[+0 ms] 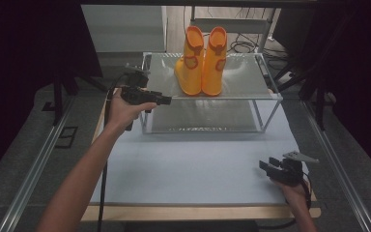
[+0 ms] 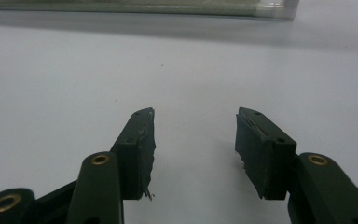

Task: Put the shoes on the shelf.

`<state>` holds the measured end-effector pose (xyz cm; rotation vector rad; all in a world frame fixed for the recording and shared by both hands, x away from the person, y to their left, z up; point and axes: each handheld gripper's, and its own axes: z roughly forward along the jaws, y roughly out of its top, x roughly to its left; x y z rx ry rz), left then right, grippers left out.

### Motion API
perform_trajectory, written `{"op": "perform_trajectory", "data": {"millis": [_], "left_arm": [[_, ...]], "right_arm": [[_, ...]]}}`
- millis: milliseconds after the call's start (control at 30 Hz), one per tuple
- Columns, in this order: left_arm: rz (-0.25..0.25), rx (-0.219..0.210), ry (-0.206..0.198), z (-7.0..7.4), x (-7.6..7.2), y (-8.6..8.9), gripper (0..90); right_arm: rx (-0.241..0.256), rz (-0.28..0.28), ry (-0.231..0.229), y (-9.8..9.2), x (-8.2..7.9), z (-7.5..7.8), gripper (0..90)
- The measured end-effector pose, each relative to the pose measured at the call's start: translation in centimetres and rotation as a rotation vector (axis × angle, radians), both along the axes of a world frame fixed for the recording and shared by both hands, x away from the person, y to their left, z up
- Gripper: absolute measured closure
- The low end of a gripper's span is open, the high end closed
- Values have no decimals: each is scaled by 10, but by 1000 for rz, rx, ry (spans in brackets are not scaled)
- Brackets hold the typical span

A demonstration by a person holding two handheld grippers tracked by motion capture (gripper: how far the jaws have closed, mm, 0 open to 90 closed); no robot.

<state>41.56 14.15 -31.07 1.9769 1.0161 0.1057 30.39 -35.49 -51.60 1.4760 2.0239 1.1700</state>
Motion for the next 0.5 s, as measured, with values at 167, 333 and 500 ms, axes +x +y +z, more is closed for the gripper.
{"op": "perform_trajectory", "data": {"millis": [167, 333, 500], "left_arm": [[-17, -17, -13, -4, -15, 6, 473], [-36, -23, -25, -10, -29, 11, 471], [-51, -47, -8, -24, -42, 15, 465]], "right_arm": [[-5, 2, 0, 1, 0, 0, 472], [-5, 4, -1, 1, 0, 0, 472], [-8, 6, -1, 2, 0, 0, 472]]}}
